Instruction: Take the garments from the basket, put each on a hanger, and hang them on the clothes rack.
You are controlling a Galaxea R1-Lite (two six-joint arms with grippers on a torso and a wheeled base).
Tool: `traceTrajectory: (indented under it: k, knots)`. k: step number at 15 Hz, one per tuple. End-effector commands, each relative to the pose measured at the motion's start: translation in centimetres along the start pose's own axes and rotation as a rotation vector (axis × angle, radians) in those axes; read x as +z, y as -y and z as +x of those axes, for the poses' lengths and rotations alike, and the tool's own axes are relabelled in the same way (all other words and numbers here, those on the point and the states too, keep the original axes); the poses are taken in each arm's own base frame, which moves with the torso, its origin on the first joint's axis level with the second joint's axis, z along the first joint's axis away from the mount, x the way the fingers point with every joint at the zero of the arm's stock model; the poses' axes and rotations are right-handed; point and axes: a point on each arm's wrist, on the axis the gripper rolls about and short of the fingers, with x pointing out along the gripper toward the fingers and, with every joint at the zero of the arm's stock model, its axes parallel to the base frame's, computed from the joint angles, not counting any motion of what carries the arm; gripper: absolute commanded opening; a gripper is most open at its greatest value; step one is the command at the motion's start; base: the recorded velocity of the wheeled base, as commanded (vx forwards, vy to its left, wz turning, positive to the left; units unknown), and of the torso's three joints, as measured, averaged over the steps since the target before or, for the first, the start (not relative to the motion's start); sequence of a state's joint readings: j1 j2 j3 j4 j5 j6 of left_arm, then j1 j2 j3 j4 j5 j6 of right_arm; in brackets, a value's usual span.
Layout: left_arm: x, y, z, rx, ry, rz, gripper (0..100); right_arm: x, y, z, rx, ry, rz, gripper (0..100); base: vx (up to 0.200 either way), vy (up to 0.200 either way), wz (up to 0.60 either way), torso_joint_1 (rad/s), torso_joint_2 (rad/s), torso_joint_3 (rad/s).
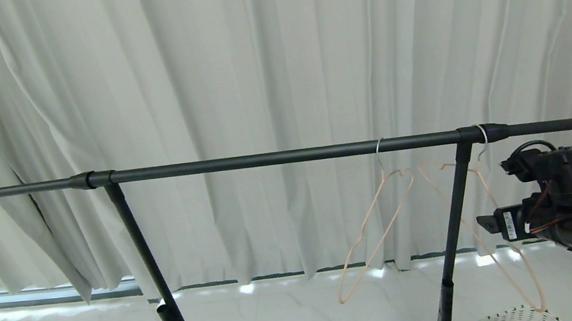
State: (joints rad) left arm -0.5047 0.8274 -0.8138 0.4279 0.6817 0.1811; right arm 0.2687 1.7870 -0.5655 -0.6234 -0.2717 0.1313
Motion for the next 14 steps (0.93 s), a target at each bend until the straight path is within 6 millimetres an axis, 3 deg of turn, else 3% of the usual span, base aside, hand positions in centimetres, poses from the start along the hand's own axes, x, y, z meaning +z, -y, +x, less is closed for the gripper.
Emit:
traceTrajectory:
  k: [1,6,7,14]
  knots:
    - [-0.05,0.02,0.01,0.001,-0.002,0.003,0,-1.89,-0.44,2.42,-0.021,-0.059,0.008,100,0.0,0.0,0.0,0.0,0.0,0.0]
    - [-0.05,0.03,0.01,-0.001,-0.001,0.002,0,-2.32,-0.52,2.89,-0.022,-0.071,0.014,100,0.0,0.0,0.0,0.0,0.0,0.0]
    - [-0.05,0.01,-0.02,-0.002,0.002,0.0,0,-2.29,-0.55,3.0,-0.021,-0.064,0.019,0,0.0,0.0,0.0,0.0,0.0,0.0]
    - [-0.06,0.0,-0.02,0.0,0.0,0.001,0,-1.96,-0.61,3.05,-0.016,-0.03,0.06,0,0.0,0.0,0.0,0.0,0.0,0.0]
